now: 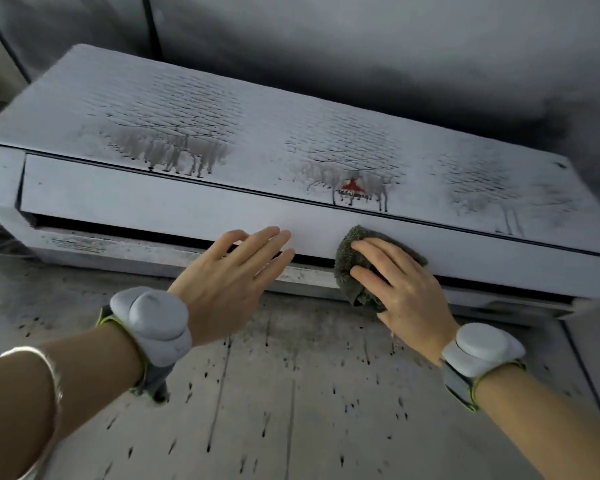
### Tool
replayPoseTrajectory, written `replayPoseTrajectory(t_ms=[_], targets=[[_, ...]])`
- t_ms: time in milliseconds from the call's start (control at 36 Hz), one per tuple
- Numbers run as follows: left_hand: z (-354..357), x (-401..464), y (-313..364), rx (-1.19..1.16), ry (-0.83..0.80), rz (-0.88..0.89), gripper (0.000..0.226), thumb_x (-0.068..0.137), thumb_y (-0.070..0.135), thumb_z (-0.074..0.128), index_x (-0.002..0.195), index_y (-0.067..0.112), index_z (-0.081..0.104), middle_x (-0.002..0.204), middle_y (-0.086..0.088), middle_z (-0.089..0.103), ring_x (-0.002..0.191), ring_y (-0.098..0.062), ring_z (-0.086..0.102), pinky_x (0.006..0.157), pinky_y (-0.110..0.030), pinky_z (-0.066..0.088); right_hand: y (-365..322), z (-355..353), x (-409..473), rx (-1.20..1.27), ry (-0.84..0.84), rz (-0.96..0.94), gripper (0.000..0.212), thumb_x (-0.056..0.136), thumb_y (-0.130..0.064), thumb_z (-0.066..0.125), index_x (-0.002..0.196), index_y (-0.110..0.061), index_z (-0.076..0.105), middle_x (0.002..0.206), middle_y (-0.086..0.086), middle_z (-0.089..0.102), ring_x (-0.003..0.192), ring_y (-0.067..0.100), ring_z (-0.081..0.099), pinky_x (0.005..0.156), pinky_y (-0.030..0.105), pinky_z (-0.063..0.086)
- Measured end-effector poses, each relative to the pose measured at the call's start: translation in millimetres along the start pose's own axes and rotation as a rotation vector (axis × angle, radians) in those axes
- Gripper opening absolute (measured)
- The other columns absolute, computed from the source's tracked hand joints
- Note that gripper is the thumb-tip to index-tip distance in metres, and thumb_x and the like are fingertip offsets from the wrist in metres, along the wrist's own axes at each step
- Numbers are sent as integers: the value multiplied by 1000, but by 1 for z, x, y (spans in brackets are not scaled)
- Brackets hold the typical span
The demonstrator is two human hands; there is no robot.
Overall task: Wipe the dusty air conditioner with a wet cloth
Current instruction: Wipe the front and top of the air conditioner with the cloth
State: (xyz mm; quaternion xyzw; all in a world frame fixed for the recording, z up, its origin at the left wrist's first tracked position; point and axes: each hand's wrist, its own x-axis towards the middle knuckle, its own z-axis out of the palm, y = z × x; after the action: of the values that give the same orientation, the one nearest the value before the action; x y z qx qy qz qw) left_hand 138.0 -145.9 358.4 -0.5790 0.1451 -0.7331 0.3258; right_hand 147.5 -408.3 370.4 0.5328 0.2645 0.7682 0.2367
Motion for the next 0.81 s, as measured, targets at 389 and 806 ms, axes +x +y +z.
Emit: replayPoseTrajectory(t_ms=[389,806], targets=[[4,85,89,-38,83,-32,57,85,21,29,136,2,45,144,-17,41,129,-32,42,94,-43,30,102,-17,-95,-25,-74,74,56,41,6,82,95,-3,68,129,11,43,120,28,42,84,39,52],[21,114,120,-10,191,-113,56,82,20,45,135,2,44,146,-18,38,130,-33,37,95,-46,32,174,-26,-174,-148,-106,234,57,35,13,84,86,-1,62,129,12,39,120,32,37,91,47,44]])
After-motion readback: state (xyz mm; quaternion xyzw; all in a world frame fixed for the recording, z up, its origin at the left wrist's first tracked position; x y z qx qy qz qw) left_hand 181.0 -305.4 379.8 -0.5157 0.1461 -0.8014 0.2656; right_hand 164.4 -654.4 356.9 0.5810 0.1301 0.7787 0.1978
